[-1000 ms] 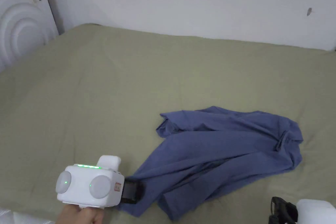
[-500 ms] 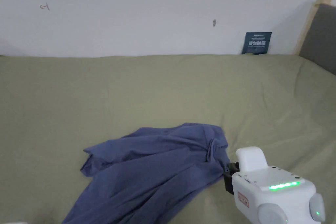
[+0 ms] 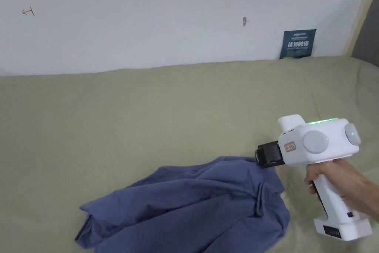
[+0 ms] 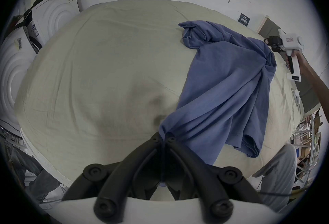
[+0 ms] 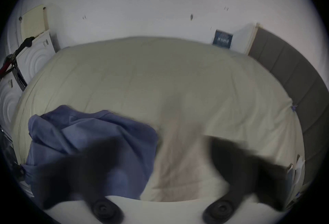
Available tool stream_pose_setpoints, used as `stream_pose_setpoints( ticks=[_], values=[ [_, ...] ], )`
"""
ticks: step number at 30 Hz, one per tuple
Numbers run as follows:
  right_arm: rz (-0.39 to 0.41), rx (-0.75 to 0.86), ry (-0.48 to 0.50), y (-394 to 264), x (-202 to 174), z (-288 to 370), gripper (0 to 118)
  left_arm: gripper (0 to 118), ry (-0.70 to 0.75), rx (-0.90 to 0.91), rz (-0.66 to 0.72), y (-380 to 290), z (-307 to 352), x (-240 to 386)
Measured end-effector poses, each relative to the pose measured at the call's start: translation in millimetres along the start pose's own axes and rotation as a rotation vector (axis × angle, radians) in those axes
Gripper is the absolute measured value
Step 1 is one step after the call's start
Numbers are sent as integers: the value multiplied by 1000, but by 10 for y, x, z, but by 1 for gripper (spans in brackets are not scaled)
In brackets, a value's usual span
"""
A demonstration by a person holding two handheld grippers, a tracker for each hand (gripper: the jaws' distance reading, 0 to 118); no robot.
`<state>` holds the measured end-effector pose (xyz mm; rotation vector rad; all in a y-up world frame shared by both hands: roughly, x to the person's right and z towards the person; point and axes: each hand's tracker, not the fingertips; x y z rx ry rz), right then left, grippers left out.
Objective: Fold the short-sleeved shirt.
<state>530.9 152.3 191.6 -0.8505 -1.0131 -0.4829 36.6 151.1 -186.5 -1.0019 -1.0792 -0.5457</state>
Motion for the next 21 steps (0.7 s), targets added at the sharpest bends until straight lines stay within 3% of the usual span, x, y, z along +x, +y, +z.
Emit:
stream_pose_setpoints(
  ticks=[3,5,7,9,10,12,17,21],
  values=[
    [73,-92,-59,-180,-104,-328,109,0,-3,-2,10,6,-10,-24],
    [110,-119,-88,-28,-213,-444,103,1,-9,-4,5,15,-15,-42],
    [71,-82,-99,-66,-250,-429,98,1,-16,-8,16,22,-17,-46],
    [29,-85,-14,-33,-291,-236,56,1,-17,-9,21,28,-14,-43],
    [51,-65,-46,-27,-330,-153,8,1,-16,-8,21,31,-7,-35],
    [118,-28,-129,-57,-344,-40,7,1,-11,-5,19,37,-3,-34],
    [4,35,-18,33,-223,674,7,1,-41,46,66,50,179,-5],
    [64,130,-34,73,-244,1517,7,1,-58,128,92,213,466,-79]
  ],
)
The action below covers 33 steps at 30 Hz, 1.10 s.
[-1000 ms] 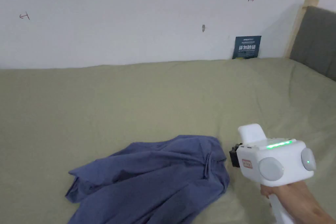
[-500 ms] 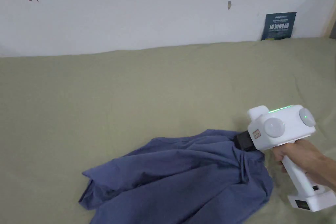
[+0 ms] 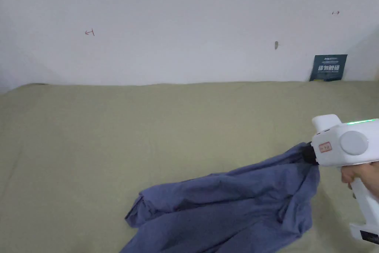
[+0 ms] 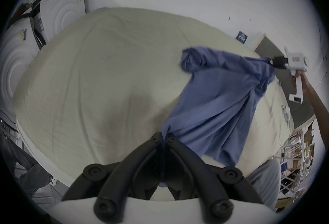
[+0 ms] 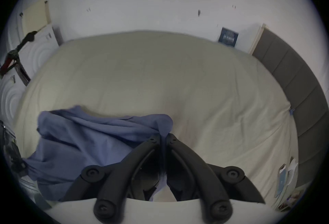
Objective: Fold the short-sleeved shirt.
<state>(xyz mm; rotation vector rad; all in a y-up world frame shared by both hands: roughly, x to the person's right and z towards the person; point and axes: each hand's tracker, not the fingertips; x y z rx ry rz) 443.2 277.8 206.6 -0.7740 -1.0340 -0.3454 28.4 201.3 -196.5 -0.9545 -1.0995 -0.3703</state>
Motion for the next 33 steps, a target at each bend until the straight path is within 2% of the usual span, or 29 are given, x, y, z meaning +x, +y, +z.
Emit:
stream_pose_setpoints(
  ticks=[3,6,8,11,15,17,21,25,26,29,30,33],
  values=[
    [-2,69,1,99,116,590,7,1,18,85,-25,238,278,55],
    [-17,156,-19,149,208,1164,7,1,108,167,-88,544,560,95],
    [-51,198,-16,178,355,1486,7,1,168,214,-108,773,749,93],
    [-71,248,-33,190,537,1902,7,1,178,288,-81,1081,1075,78],
    [-145,319,-39,163,753,2386,7,1,254,377,-99,1451,1471,161],
    [-163,351,-39,166,810,2584,7,1,229,407,-87,1586,1661,228],
    [-182,389,-51,179,825,2773,7,1,250,477,-114,1767,1919,416],
    [-191,435,-75,282,832,2936,7,1,261,503,-108,1722,1832,338],
    [-194,442,-77,307,832,2945,7,1,259,504,-102,1966,1946,409],
    [-197,462,-93,383,837,2923,7,1,268,519,-90,1975,1854,347],
    [-200,465,-93,424,843,2909,7,1,272,518,-85,2182,2052,614],
    [-205,476,-97,548,867,2843,7,1,282,524,-73,2275,2018,672]
  ],
)
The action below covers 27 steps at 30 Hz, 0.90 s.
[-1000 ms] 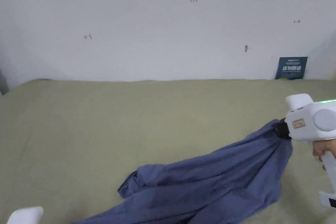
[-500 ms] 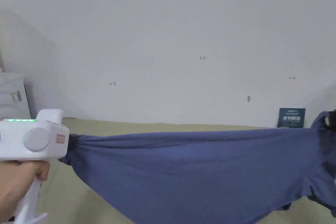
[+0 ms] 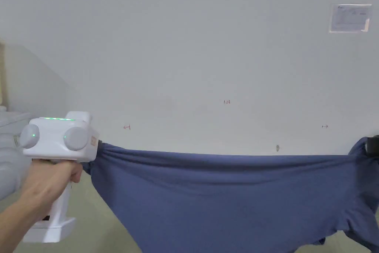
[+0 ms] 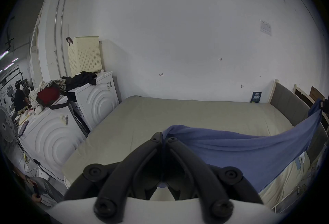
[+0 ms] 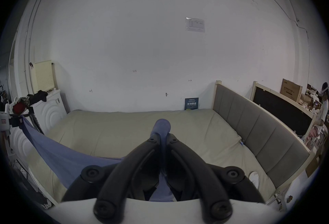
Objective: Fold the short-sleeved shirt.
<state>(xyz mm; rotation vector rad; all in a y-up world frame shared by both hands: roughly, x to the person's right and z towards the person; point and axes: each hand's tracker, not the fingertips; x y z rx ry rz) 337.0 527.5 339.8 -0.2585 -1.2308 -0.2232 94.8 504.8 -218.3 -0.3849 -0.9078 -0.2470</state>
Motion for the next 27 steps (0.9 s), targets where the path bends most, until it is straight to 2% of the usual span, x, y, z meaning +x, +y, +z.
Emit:
stream_pose_setpoints(
  ticks=[1,7,12,17,21,27],
  values=[
    [2,3,-1,23,-7,-46,7,1,4,1,8,83,-223,-72],
    [22,3,-13,172,-37,-457,7,1,23,19,4,267,-392,81],
    [5,7,-8,352,-94,-887,7,1,50,24,-2,507,-723,237],
    [44,-3,-32,478,-205,-1351,7,1,72,22,-8,681,-1080,354],
    [12,-8,-34,483,-261,-1766,7,1,159,27,-47,744,-1507,490],
    [19,-33,-58,311,-311,-2305,7,1,114,19,-11,666,-1991,615]
  ],
)
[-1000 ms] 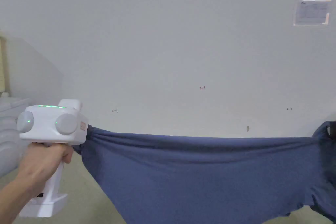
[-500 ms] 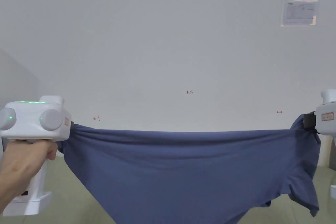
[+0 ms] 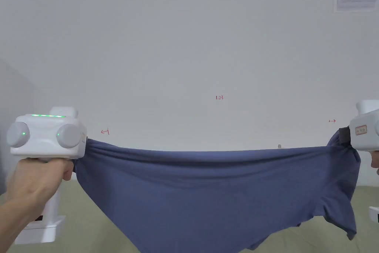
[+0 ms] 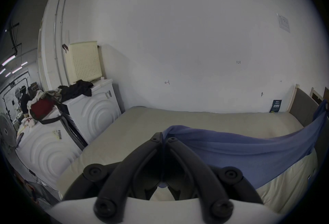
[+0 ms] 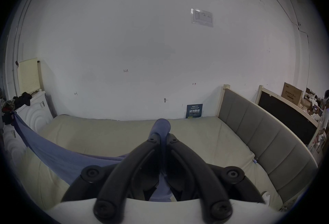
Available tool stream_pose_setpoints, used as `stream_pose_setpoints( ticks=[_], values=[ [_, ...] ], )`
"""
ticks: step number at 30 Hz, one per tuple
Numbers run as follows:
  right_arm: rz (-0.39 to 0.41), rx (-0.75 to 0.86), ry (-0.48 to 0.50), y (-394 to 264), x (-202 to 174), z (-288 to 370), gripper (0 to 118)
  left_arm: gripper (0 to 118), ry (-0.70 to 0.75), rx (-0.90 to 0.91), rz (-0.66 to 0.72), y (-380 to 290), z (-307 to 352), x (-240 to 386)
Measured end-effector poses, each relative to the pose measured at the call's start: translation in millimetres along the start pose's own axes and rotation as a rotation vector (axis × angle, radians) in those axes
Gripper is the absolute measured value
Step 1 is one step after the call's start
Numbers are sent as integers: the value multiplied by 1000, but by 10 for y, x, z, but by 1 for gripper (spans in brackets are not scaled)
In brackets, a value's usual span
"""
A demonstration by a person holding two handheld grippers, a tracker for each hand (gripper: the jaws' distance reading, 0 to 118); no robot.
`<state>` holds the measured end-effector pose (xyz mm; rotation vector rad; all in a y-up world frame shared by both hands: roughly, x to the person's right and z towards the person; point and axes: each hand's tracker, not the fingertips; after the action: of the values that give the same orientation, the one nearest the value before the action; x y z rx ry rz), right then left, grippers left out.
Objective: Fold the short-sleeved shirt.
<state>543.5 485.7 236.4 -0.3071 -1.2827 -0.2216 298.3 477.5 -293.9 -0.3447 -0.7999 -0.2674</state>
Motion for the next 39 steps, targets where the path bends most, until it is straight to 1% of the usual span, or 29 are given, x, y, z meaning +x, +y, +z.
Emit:
stream_pose_setpoints(
  ticks=[1,3,7,9,10,11,12,14,15,17,18,20,21,22,23,24,26,27,30,31,33,38,39],
  values=[
    [-11,-5,1,-54,14,-71,7,1,-12,-11,28,-39,-84,19],
    [-20,-20,-1,-161,22,-167,7,1,-22,-24,23,-154,-242,52],
    [24,-65,-1,-568,56,-326,7,1,-37,-83,9,-540,-460,130],
    [29,-95,-6,-839,114,-328,7,1,-38,-120,-14,-781,-516,152],
    [11,-111,-3,-999,151,-295,7,1,-47,-125,-22,-945,-493,143],
    [22,-144,1,-1149,172,-254,7,1,-58,-152,-27,-1089,-475,126],
    [23,-136,4,-1303,195,-177,7,1,-69,-161,-19,-1225,-444,99],
    [26,-178,14,-1601,248,-26,7,1,-96,-193,-15,-1510,-311,26],
    [9,-188,23,-1764,274,76,7,1,-98,-203,-18,-1694,-231,-11],
    [1,-222,32,-2084,327,281,7,1,-114,-261,-59,-2033,-62,-89],
    [4,-264,34,-2244,349,375,7,1,-114,-271,-68,-2202,44,-164],
    [-21,-294,39,-2548,391,617,7,1,-129,-335,-70,-2578,261,-285],
    [6,-336,51,-2687,411,744,7,1,-123,-346,-78,-2732,360,-330],
    [-7,-317,47,-2853,434,906,7,1,-122,-376,-88,-2880,474,-409],
    [-15,-358,55,-2977,451,1030,7,1,-131,-405,-85,-3024,572,-460],
    [-17,-356,61,-3132,481,1180,7,1,-153,-427,-96,-3158,675,-517],
    [-28,-399,54,-3394,514,1428,7,1,-153,-458,-76,-3401,829,-641],
    [-44,-408,62,-3574,598,1491,7,1,-156,-478,-63,-3528,933,-707],
    [-48,-442,58,-3918,647,1836,7,1,-170,-494,0,-3783,1218,-888],
    [-56,-441,55,-4013,661,1942,7,1,-172,-509,-4,-3831,1268,-919],
    [-100,-460,48,-4156,729,2070,7,1,-168,-504,-8,-3942,1403,-1000],
    [-128,-484,44,-4397,826,2233,7,1,-190,-531,-1,-4148,1586,-1075],
    [-129,-484,45,-4414,815,2246,12,1,-195,-533,-2,-4163,1602,-1084]
  ],
)
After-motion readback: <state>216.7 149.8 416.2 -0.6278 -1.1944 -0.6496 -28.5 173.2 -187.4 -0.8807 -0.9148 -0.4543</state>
